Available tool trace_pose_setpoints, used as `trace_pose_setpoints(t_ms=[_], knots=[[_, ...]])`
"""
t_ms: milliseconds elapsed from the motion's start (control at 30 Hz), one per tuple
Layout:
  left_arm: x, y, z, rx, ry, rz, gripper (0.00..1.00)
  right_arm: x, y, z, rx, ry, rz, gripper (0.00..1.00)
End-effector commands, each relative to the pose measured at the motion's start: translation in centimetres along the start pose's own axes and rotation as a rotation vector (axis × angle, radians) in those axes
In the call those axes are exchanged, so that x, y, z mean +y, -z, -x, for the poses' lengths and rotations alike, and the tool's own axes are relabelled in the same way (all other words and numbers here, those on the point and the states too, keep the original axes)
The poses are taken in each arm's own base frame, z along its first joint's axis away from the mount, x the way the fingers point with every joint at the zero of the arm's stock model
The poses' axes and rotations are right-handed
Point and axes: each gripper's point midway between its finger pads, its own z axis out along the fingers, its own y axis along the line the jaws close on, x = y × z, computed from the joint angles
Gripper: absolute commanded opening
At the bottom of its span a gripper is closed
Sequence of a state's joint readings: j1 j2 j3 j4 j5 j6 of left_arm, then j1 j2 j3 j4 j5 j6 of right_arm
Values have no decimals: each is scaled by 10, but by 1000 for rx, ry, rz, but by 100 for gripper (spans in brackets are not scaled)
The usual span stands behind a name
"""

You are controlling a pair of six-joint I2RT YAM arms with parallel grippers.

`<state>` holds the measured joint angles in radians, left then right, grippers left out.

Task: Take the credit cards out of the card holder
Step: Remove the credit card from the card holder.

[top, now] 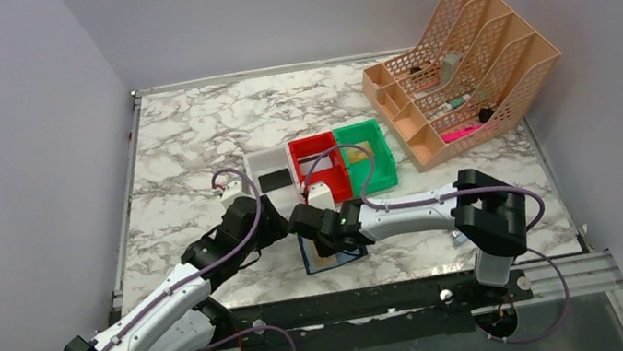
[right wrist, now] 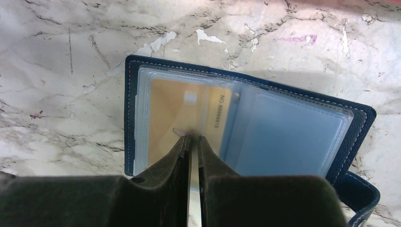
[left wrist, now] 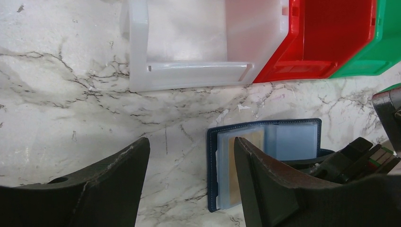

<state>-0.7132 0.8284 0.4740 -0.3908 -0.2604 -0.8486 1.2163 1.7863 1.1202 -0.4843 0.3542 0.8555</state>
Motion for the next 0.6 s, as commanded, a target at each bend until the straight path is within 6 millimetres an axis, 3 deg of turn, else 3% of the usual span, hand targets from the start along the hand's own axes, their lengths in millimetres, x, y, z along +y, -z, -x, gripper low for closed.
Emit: trace_pose_setpoints(t_ms=[0, 133, 467, 567], knots=[[-8, -3, -4, 21, 12, -39, 69, -29, -12, -27, 61, 61, -102, 11], [-10, -4, -5, 27, 12, -49, 69, -23, -8, -22, 43, 51, -70, 1], [-26, -4, -4, 49, -7, -113, 69, 7, 14, -3, -7, -17, 161, 1], [-32, -3, -5, 61, -15, -145, 69, 4, 20, 8, -29, -59, 196, 1]])
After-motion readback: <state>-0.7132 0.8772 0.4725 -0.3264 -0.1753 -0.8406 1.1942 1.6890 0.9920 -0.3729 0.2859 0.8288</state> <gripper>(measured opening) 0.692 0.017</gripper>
